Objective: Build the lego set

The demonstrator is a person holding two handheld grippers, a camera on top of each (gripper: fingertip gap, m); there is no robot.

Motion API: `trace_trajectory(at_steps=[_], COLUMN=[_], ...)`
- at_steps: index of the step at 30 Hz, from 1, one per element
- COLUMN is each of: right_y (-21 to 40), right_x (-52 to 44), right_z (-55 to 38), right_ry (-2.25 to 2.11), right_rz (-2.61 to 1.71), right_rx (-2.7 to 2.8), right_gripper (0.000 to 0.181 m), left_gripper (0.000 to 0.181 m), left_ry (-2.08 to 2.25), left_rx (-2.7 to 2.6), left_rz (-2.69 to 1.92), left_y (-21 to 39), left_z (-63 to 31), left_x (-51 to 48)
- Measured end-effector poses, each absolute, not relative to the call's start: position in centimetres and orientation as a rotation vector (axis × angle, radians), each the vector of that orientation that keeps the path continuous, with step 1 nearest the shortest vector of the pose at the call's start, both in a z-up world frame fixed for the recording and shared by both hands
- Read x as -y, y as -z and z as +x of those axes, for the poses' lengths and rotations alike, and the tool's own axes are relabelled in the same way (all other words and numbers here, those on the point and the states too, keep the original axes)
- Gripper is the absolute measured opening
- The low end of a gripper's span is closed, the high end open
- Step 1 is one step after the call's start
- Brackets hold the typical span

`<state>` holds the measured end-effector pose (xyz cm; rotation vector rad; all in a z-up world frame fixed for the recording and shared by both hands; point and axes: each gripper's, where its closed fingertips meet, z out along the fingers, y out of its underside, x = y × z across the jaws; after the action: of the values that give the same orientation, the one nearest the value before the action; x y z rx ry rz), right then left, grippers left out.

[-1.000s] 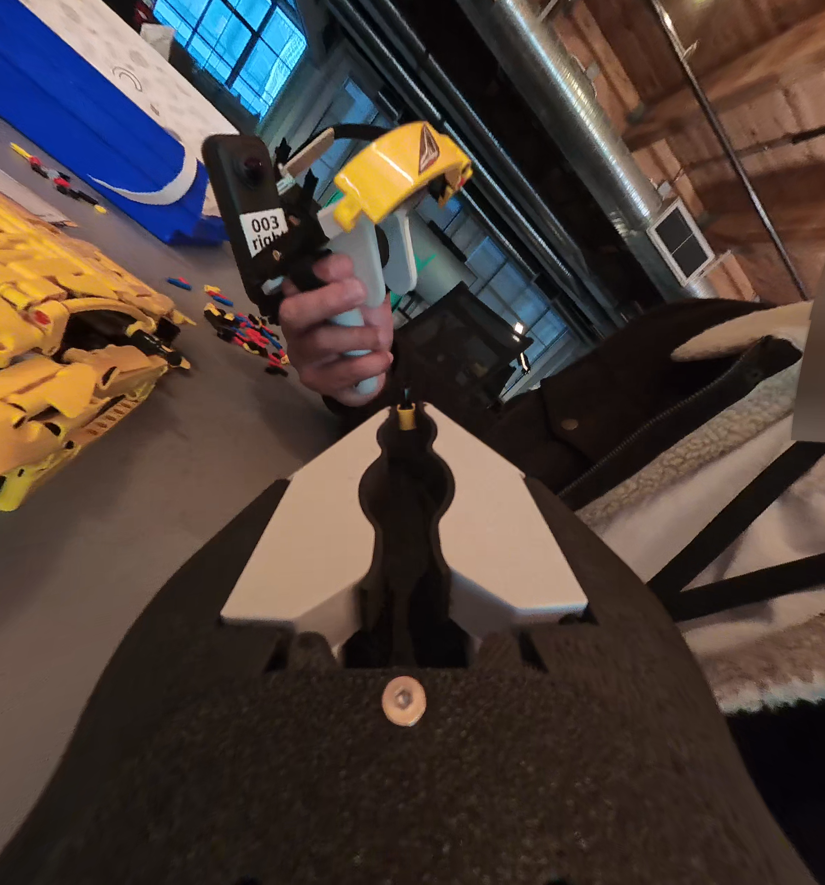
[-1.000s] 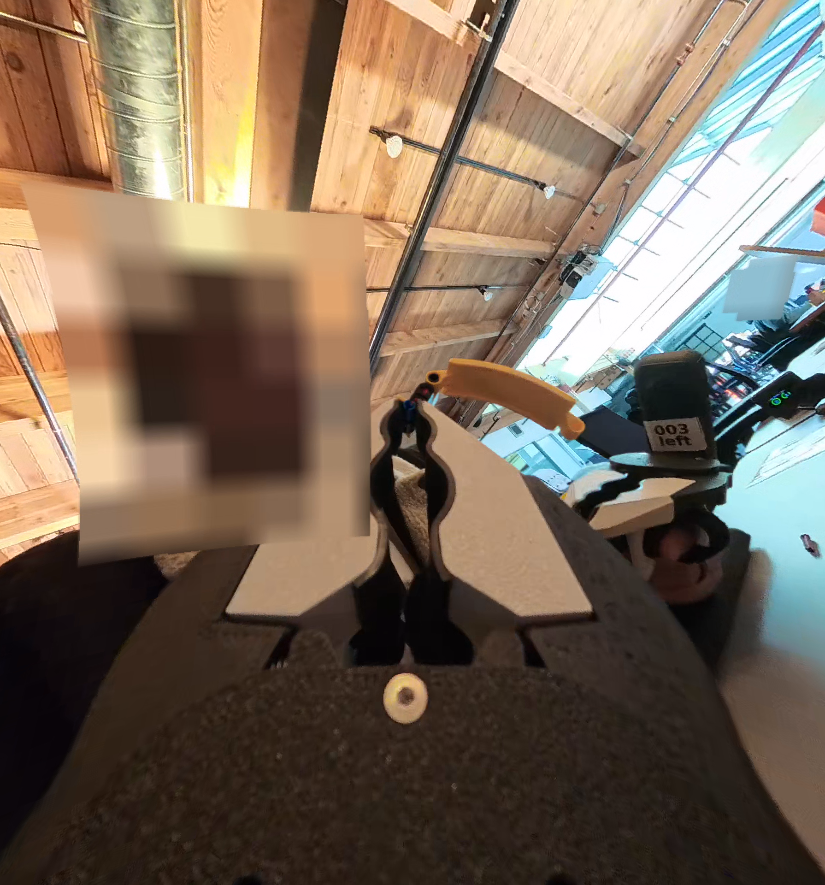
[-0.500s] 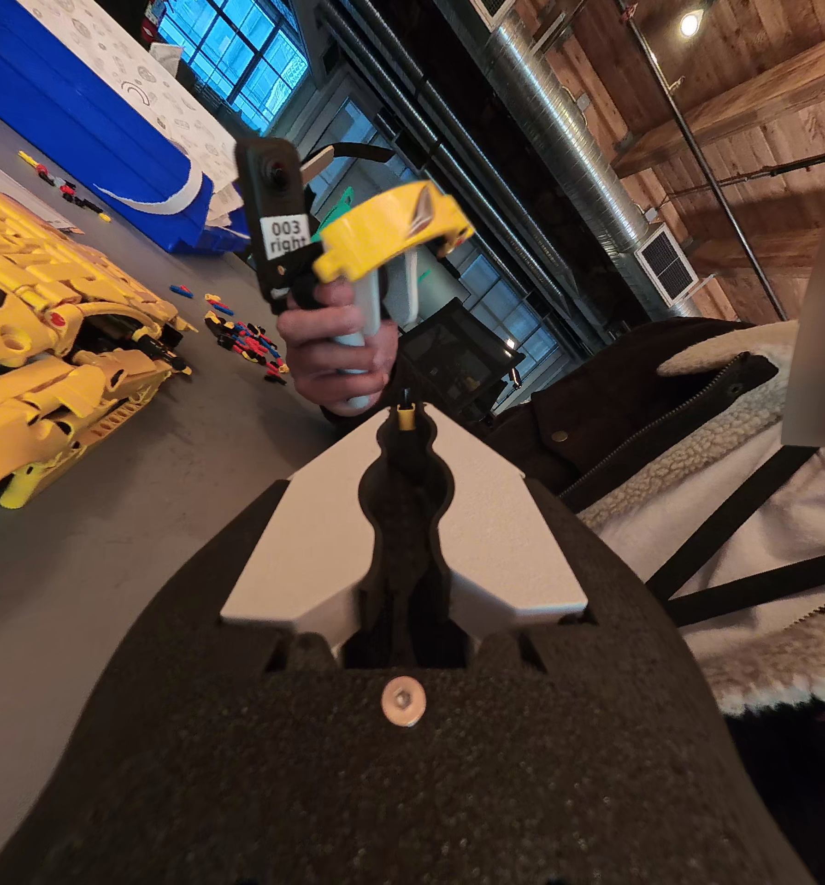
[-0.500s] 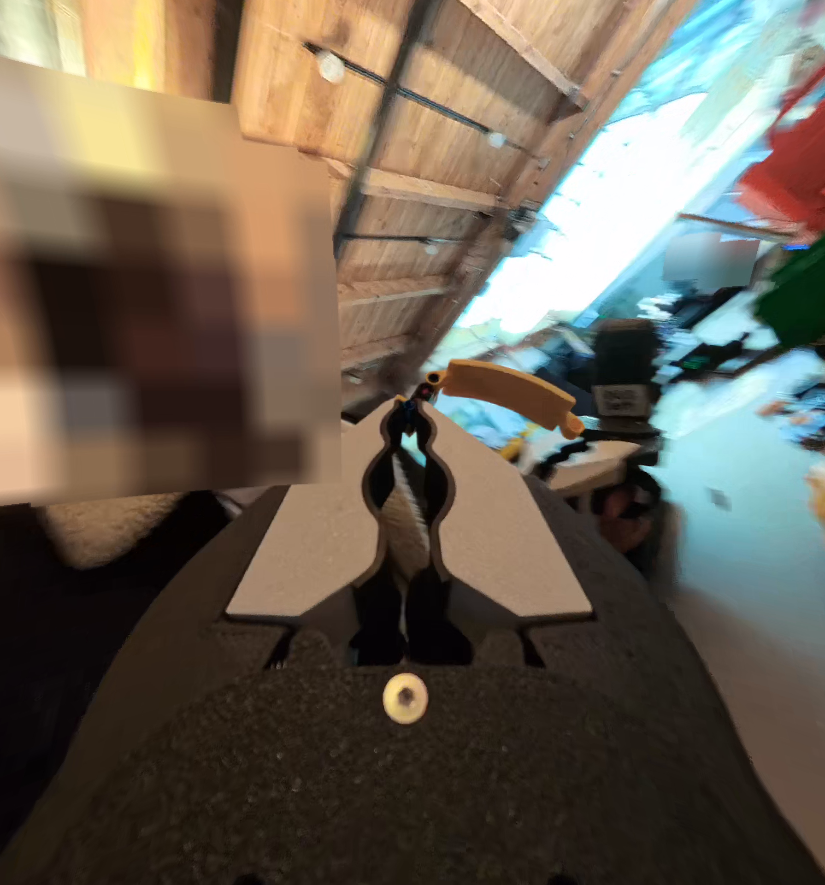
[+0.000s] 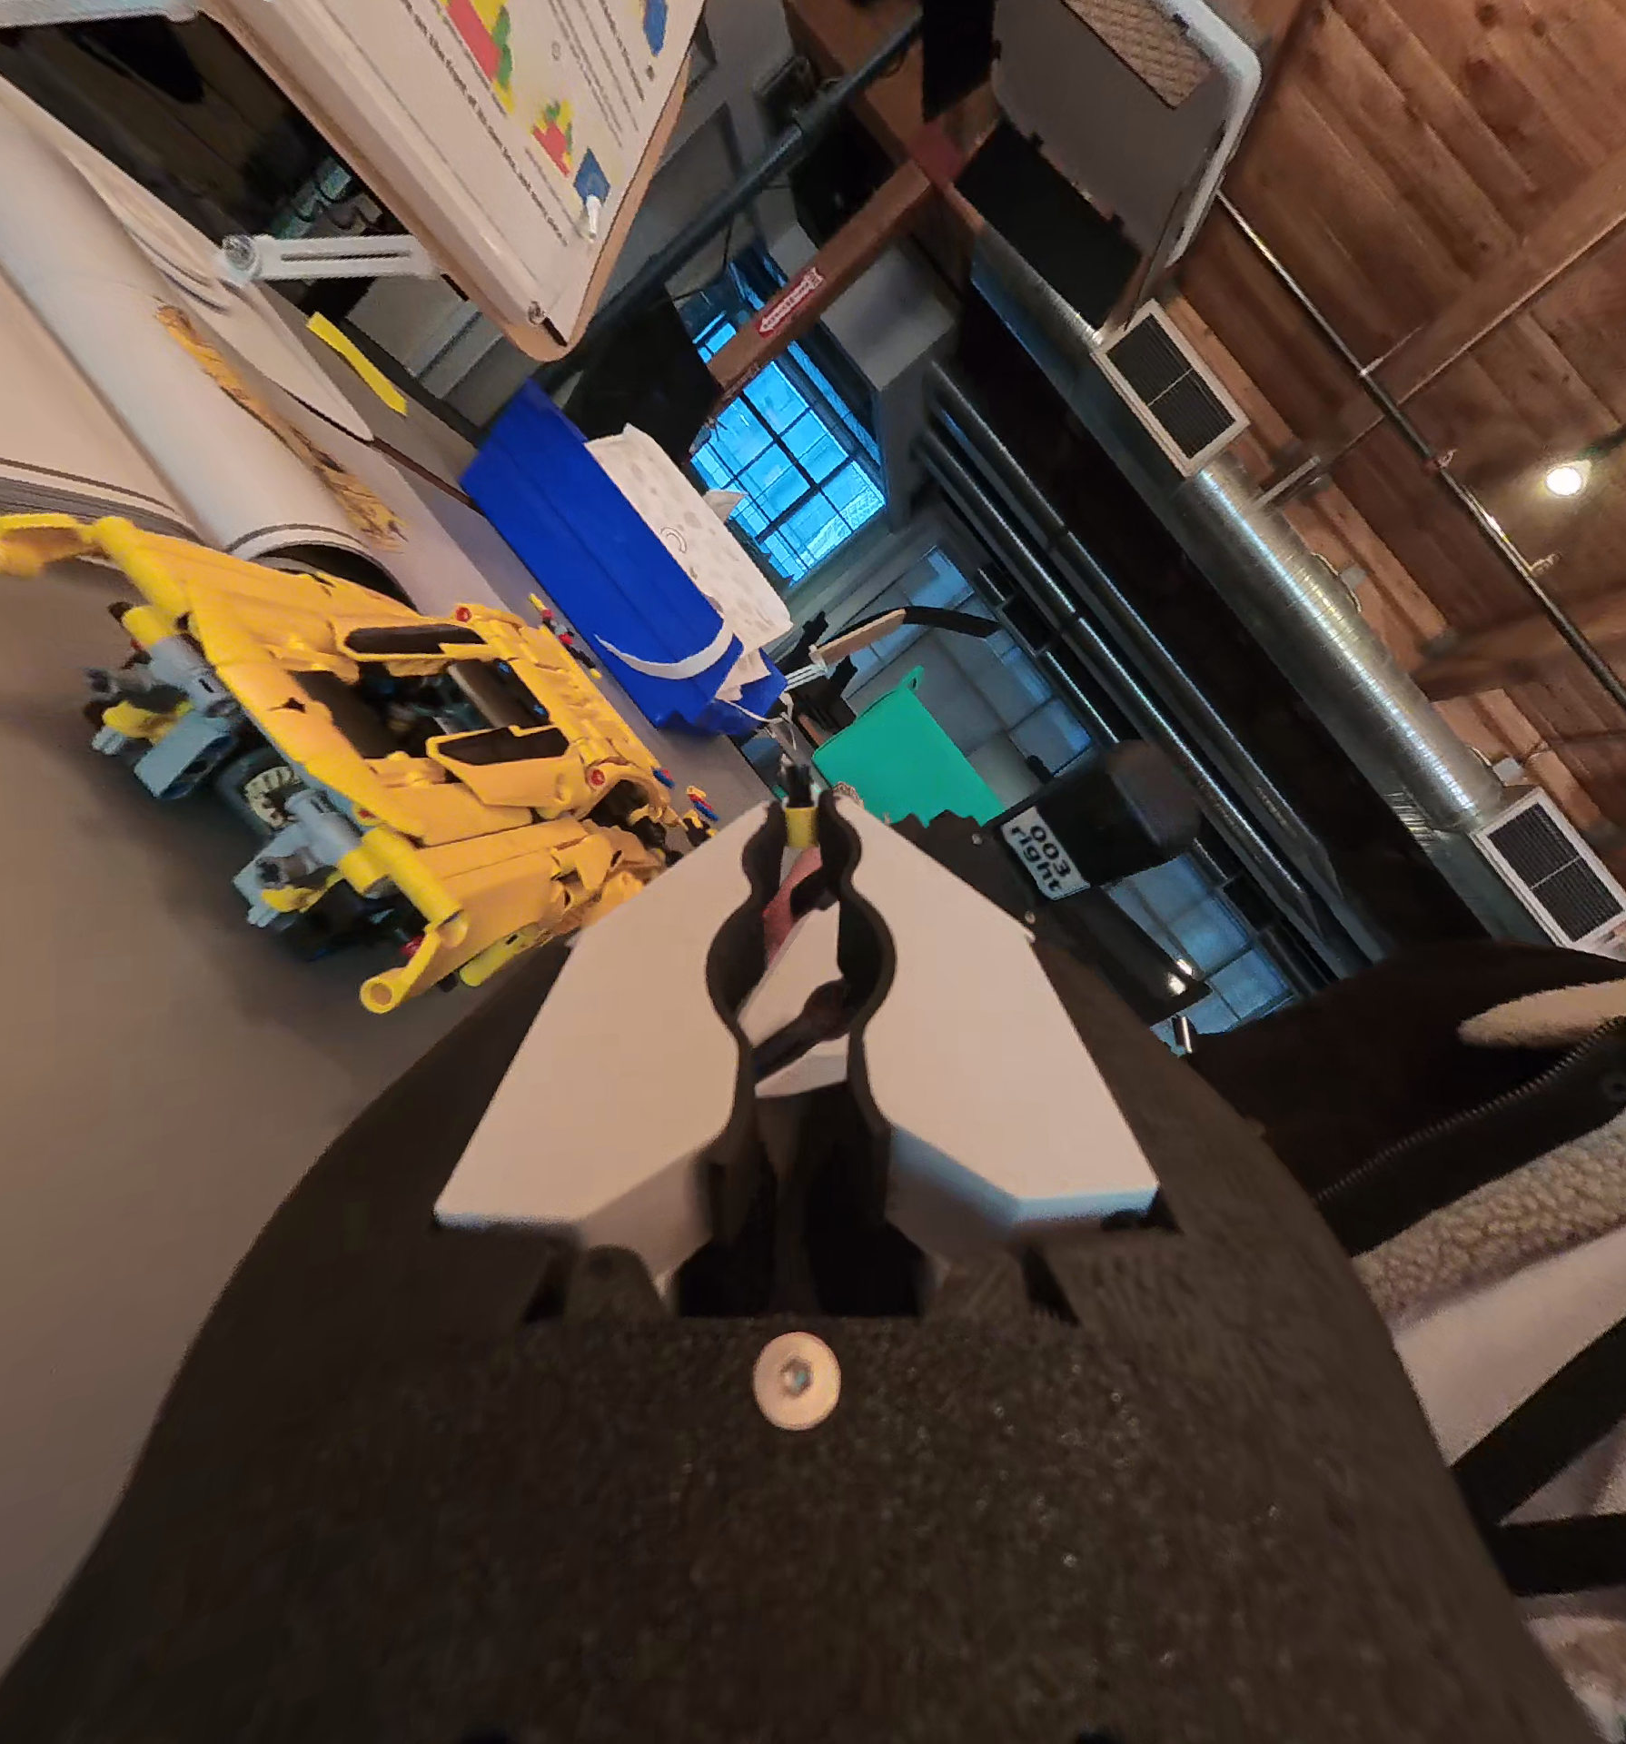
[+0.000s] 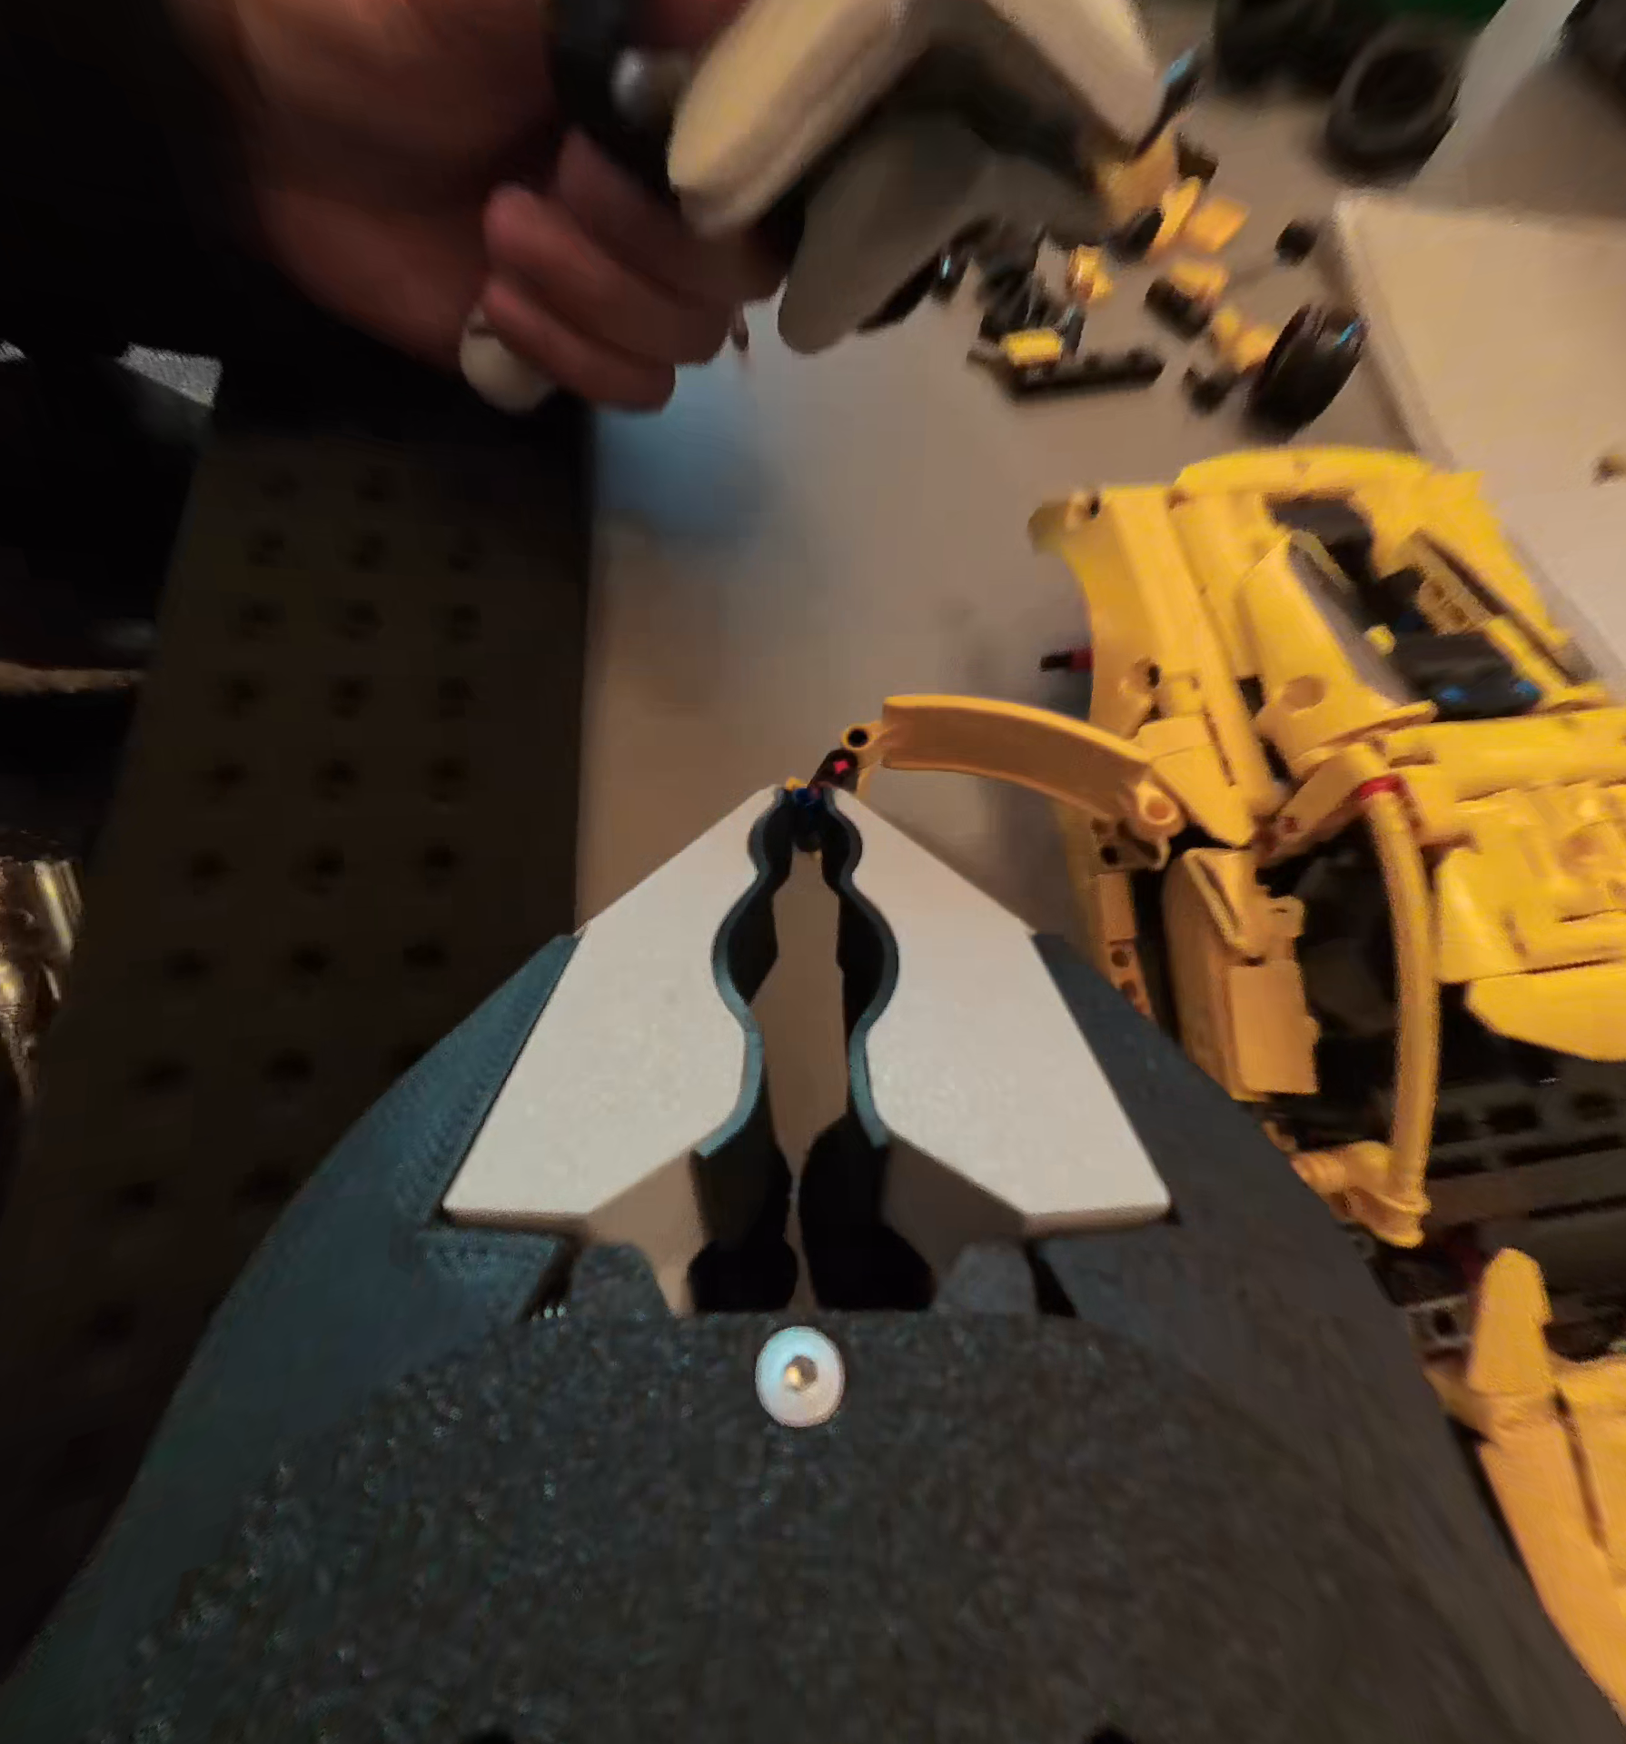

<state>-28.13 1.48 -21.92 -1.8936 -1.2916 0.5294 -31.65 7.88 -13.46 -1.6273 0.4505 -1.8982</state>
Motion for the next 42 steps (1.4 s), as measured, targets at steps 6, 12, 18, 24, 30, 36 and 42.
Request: trace_trajectory(at_steps=[6, 12, 18, 24, 30, 36, 42], right_y=[23.8, 23.7, 23.6, 17.8, 13.0, 13.1, 13.3], right_x=[-0.9, -0.7, 0.9, -0.8, -2.0, -2.4, -2.6], right_z=[-28.4, -28.9, -30.6, -30.9, -29.2, -29.0, -28.6], right_ry=[-0.58, -0.645, -0.779, -0.799, -0.663, -0.528, -0.391], right_rz=[-2.012, -2.046, -1.997, -1.635, -1.413, -1.385, -1.359], right_rx=[1.304, 1.266, 1.326, 1.193, 1.055, 1.082, 1.099], right_gripper=[0.004, 0.004, 0.012, 0.035, 0.033, 0.029, 0.006], left_gripper=[0.007, 0.006, 0.007, 0.007, 0.007, 0.007, 0.007], left_ry=[1.854, 1.864, 1.872, 2.01, 2.266, 2.327, 2.417], left_rx=[-0.523, -0.521, -0.527, -0.566, -0.509, -0.534, -0.524], left_rz=[-1.664, -1.667, -1.668, -1.645, -1.596, -1.615, -1.62], left_y=[14.0, 14.0, 14.1, 13.6, 12.5, 12.6, 12.6], left_z=[-30.9, -30.8, -30.7, -30.1, -29.1, -28.3, -27.6], left_x=[-7.3, -7.2, -7.1, -5.7, -4.0, -3.0, -2.1])
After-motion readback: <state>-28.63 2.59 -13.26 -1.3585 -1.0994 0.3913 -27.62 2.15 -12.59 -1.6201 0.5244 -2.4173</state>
